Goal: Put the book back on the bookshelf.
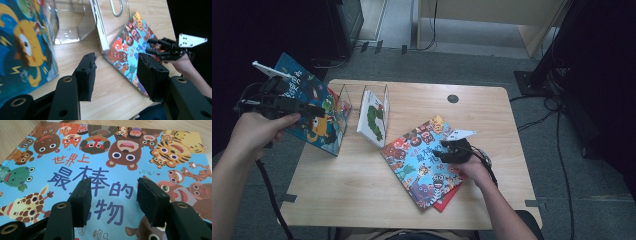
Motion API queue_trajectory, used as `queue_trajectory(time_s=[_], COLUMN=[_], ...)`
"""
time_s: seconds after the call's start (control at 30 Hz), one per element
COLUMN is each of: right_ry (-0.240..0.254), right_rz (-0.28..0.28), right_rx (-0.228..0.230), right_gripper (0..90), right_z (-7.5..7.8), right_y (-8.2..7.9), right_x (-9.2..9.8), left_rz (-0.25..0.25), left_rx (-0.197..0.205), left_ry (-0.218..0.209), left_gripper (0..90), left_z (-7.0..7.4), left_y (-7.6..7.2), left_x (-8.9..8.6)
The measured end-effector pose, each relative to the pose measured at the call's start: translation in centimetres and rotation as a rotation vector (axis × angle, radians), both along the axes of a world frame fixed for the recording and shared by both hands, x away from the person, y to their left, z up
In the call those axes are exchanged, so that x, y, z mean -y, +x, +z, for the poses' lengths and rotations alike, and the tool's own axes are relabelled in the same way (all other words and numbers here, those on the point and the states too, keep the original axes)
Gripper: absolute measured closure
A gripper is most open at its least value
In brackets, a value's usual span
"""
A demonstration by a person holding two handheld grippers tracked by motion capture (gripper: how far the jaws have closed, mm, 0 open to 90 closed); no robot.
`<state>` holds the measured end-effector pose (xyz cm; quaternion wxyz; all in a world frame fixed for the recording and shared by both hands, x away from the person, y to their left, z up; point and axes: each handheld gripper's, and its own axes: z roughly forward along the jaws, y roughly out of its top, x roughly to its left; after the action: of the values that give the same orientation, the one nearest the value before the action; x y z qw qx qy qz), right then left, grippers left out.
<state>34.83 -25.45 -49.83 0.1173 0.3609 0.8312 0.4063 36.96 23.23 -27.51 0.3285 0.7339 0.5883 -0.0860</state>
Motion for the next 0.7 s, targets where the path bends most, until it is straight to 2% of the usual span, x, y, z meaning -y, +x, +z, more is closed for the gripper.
queue_trajectory(time_s=[0.13, 0.23, 0.37, 0.7], right_ry=[-0.004, -0.004, -0.006, -0.004], right_rz=[0.004, 0.005, 0.007, 0.007], right_rx=[-0.001, -0.002, -0.003, -0.006], right_gripper=[45.7, 45.7, 45.8, 45.8], right_z=[0.0, -0.1, -0.1, -0.1], right_y=[0.0, 0.0, 0.0, 0.0], right_x=[0.0, 0.0, 0.0, 0.0], left_rz=[-0.014, -0.024, -0.020, -0.033], left_rx=[0.005, 0.007, 0.025, 0.041], left_ry=[0.017, 0.011, 0.027, 0.018], left_gripper=[50.3, 50.1, 49.8, 48.9], left_z=[-0.9, -1.5, -2.1, -3.9], left_y=[-0.4, -0.7, -1.1, -1.9], left_x=[0.7, 1.0, 1.4, 2.4])
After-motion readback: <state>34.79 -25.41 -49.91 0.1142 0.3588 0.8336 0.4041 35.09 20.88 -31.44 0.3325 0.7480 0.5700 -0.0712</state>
